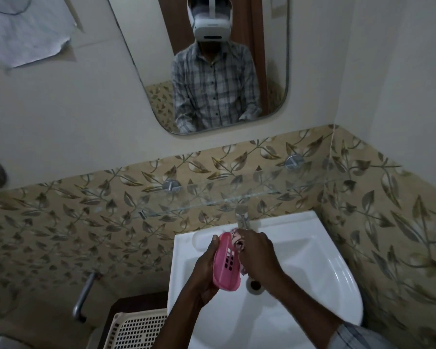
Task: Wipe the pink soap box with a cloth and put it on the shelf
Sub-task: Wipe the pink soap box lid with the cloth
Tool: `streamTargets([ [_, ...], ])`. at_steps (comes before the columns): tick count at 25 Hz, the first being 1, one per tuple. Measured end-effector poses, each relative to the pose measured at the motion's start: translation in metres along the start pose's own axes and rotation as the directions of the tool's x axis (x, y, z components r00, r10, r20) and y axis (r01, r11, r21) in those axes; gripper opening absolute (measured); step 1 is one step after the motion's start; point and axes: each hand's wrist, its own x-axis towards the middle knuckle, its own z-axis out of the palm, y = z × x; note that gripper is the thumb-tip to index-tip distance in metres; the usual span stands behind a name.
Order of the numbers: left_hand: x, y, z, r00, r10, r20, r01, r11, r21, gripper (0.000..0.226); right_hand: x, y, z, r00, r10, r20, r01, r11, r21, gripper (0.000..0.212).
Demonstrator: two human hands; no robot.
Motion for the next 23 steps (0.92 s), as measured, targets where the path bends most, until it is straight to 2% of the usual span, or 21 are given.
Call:
streamTargets([
  [1,-0.002,-0.002,-0.002,0.999,0.003,-0.033,-0.003,1.0,-0.004,0.054,0.009,0.004,-0.008,0.992,0.123,0.034,-0.122,0.992,-0.011,0.019],
  [2,-0.002,-0.002,-0.003,0.998,0.017,-0.068,-0.017,1.0,-0.003,0.055,0.017,0.007,-0.015,0.98,0.193,0.039,-0.193,0.981,-0.002,0.014],
  [3,-0.003,-0.001,0.0,0.996,0.036,-0.087,-0.035,0.999,0.004,0.055,0.02,0.006,-0.02,0.98,0.196,0.019,-0.196,0.98,0.041,0.015],
  [5,0.0,0.005,0.01,0.991,0.042,-0.126,-0.04,0.999,0.015,0.053,0.003,-0.008,-0.012,0.998,0.054,-0.032,-0.044,0.967,0.252,0.016],
  [7,0.004,0.013,0.019,0.98,-0.014,-0.197,0.001,0.998,-0.069,0.059,-0.035,-0.022,0.002,0.98,-0.19,-0.053,0.196,0.915,0.353,0.034],
  [9,0.008,0.019,0.016,0.975,-0.083,-0.208,0.053,0.987,-0.15,0.066,-0.058,-0.01,0.011,0.9,-0.436,-0.015,0.42,0.858,0.297,0.055],
  [10,0.009,0.019,0.013,0.975,-0.104,-0.199,0.072,0.984,-0.163,0.066,-0.056,0.003,0.009,0.87,-0.493,0.024,0.471,0.844,0.258,0.06],
  [11,0.007,0.017,0.011,0.977,-0.117,-0.18,0.081,0.977,-0.196,0.063,-0.05,0.013,0.004,0.879,-0.474,0.053,0.446,0.856,0.261,0.061],
  [13,0.004,0.01,0.009,0.983,-0.131,-0.13,0.092,0.957,-0.274,0.058,-0.041,0.018,-0.001,0.939,-0.345,0.003,0.325,0.885,0.333,0.058],
  [14,0.007,0.009,0.01,0.983,-0.145,-0.112,0.107,0.951,-0.291,0.059,-0.042,0.014,0.001,0.939,-0.343,0.014,0.319,0.887,0.334,0.054],
  [15,0.009,0.01,0.009,0.982,-0.17,-0.088,0.135,0.941,-0.31,0.062,-0.046,0.011,0.004,0.895,-0.444,0.043,0.412,0.86,0.302,0.05],
  [17,0.01,0.017,0.006,0.975,-0.222,-0.024,0.204,0.931,-0.303,0.07,-0.056,0.029,0.002,0.677,-0.728,0.111,0.715,0.685,0.138,0.049],
  [18,0.01,0.019,0.003,0.975,-0.222,-0.015,0.208,0.934,-0.289,0.069,-0.051,0.04,-0.005,0.62,-0.773,0.137,0.768,0.633,0.095,0.05],
  [19,0.008,0.02,0.001,0.979,-0.203,-0.016,0.19,0.939,-0.287,0.066,-0.041,0.047,-0.012,0.663,-0.74,0.115,0.735,0.672,0.09,0.052],
  [21,0.007,0.019,-0.001,0.988,-0.155,-0.019,0.142,0.942,-0.306,0.062,-0.017,0.045,-0.025,0.876,-0.479,-0.058,0.479,0.848,0.228,0.051],
  [22,0.007,0.018,0.0,0.992,-0.122,-0.028,0.108,0.949,-0.296,0.06,-0.008,0.035,-0.027,0.939,-0.321,-0.119,0.343,0.889,0.304,0.048],
  [23,0.008,0.017,0.002,0.995,-0.089,-0.047,0.073,0.958,-0.277,0.059,-0.003,0.023,-0.024,0.97,-0.218,-0.106,0.241,0.912,0.333,0.045],
])
